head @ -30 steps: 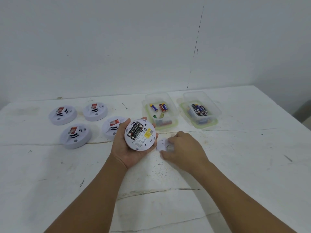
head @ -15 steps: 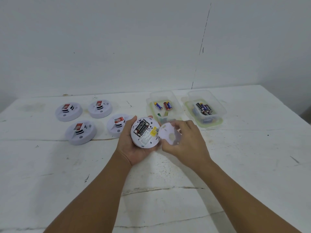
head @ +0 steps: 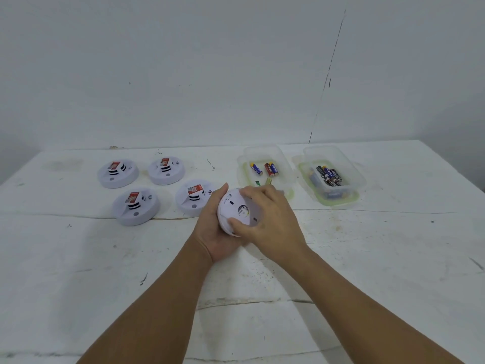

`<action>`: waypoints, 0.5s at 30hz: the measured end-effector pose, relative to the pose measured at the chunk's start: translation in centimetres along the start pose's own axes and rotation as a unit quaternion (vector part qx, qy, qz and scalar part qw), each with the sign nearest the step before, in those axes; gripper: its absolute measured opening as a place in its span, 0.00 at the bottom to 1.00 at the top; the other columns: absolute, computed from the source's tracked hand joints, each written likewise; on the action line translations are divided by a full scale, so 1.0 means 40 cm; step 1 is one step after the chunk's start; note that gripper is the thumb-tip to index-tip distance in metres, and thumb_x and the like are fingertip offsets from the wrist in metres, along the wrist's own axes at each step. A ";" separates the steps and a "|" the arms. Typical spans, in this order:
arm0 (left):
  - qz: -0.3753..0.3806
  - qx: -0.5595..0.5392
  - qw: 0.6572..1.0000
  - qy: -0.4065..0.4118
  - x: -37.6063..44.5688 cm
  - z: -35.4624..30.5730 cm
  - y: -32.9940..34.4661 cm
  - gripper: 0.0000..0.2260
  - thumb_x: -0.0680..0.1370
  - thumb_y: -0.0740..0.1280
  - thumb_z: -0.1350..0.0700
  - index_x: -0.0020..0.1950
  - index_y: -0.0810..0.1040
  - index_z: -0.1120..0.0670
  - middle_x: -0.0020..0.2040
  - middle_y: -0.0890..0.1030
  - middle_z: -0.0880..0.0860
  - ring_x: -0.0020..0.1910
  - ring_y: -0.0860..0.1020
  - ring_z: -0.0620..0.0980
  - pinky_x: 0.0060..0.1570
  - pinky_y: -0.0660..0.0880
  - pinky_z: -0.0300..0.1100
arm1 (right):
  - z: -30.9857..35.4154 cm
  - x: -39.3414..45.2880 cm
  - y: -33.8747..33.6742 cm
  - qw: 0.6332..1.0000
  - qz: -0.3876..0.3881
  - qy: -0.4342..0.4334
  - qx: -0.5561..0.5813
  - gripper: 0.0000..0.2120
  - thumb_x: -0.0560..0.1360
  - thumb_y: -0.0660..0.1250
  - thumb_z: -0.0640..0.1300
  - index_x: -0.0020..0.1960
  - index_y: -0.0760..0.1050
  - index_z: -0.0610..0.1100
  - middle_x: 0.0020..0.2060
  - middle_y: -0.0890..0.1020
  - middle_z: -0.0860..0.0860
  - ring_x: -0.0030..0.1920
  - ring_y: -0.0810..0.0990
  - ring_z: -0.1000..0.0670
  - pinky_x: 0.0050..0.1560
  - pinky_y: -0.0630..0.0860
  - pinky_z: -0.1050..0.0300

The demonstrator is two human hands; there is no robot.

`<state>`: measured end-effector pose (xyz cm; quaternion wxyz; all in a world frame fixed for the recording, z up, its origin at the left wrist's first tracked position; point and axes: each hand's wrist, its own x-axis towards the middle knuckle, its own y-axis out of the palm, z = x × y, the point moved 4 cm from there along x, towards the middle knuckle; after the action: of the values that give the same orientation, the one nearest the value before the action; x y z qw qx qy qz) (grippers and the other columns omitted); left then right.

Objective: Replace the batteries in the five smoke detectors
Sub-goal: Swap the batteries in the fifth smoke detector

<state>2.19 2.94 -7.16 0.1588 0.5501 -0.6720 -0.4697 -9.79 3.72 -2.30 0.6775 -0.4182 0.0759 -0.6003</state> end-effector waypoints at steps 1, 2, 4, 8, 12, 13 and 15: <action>0.000 0.002 1.000 0.000 0.000 -0.001 0.001 0.23 0.80 0.65 0.40 0.61 0.84 0.57 0.60 0.83 0.58 0.57 0.83 0.57 0.62 0.77 0.50 | -0.004 0.003 0.001 1.000 0.005 -0.001 0.004 0.30 0.70 0.79 0.54 0.69 0.79 0.46 0.61 0.77 0.51 0.61 0.70 0.56 0.63 0.72 0.55; 0.001 0.003 1.000 -0.002 -0.001 -0.002 0.003 0.23 0.80 0.65 0.40 0.61 0.84 0.56 0.59 0.83 0.58 0.57 0.83 0.56 0.62 0.76 0.50 | -0.008 0.004 0.002 1.000 0.011 0.001 0.007 0.30 0.70 0.80 0.53 0.70 0.79 0.47 0.62 0.77 0.51 0.62 0.70 0.57 0.64 0.71 0.56; 0.000 0.003 1.000 -0.004 0.002 -0.001 0.004 0.21 0.80 0.65 0.40 0.62 0.82 0.55 0.60 0.82 0.57 0.58 0.82 0.56 0.59 0.78 0.50 | -0.015 0.006 0.001 0.999 0.018 0.015 0.025 0.30 0.70 0.81 0.52 0.70 0.79 0.48 0.63 0.76 0.51 0.66 0.70 0.57 0.67 0.70 0.58; 0.002 -0.001 1.000 -0.011 0.004 0.000 0.006 0.20 0.80 0.66 0.40 0.63 0.79 0.54 0.60 0.82 0.56 0.58 0.81 0.56 0.55 0.81 0.51 | -0.021 0.011 -0.001 0.999 0.023 0.028 0.040 0.30 0.69 0.82 0.51 0.69 0.80 0.48 0.60 0.76 0.52 0.64 0.70 0.60 0.63 0.67 0.65; 0.005 0.002 1.000 -0.022 0.004 0.002 0.009 0.22 0.79 0.66 0.39 0.66 0.77 0.52 0.61 0.82 0.57 0.57 0.82 0.56 0.54 0.80 0.51 | -0.013 0.021 -0.015 0.998 0.040 0.045 0.016 0.31 0.69 0.82 0.56 0.69 0.80 0.50 0.57 0.76 0.52 0.57 0.73 0.59 0.59 0.72 0.59; 0.002 0.003 1.000 -0.025 0.005 0.003 0.009 0.22 0.78 0.67 0.39 0.67 0.77 0.52 0.62 0.81 0.57 0.58 0.82 0.56 0.54 0.81 0.52 | -0.012 0.024 -0.017 0.998 0.042 0.056 0.008 0.31 0.69 0.81 0.57 0.69 0.80 0.50 0.57 0.75 0.52 0.57 0.75 0.56 0.59 0.74 0.57; -0.004 0.004 1.000 -0.027 0.008 0.005 0.004 0.24 0.77 0.68 0.39 0.68 0.78 0.52 0.65 0.79 0.57 0.61 0.80 0.57 0.57 0.79 0.53 | -0.009 0.027 -0.019 0.996 0.043 0.077 -0.011 0.32 0.69 0.80 0.59 0.69 0.79 0.50 0.56 0.75 0.53 0.57 0.77 0.53 0.56 0.75 0.56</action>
<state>1.85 2.75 -7.21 0.1363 0.5403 -0.6757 -0.4826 -10.30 2.64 -1.59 0.6905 -0.3746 0.1524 -0.5997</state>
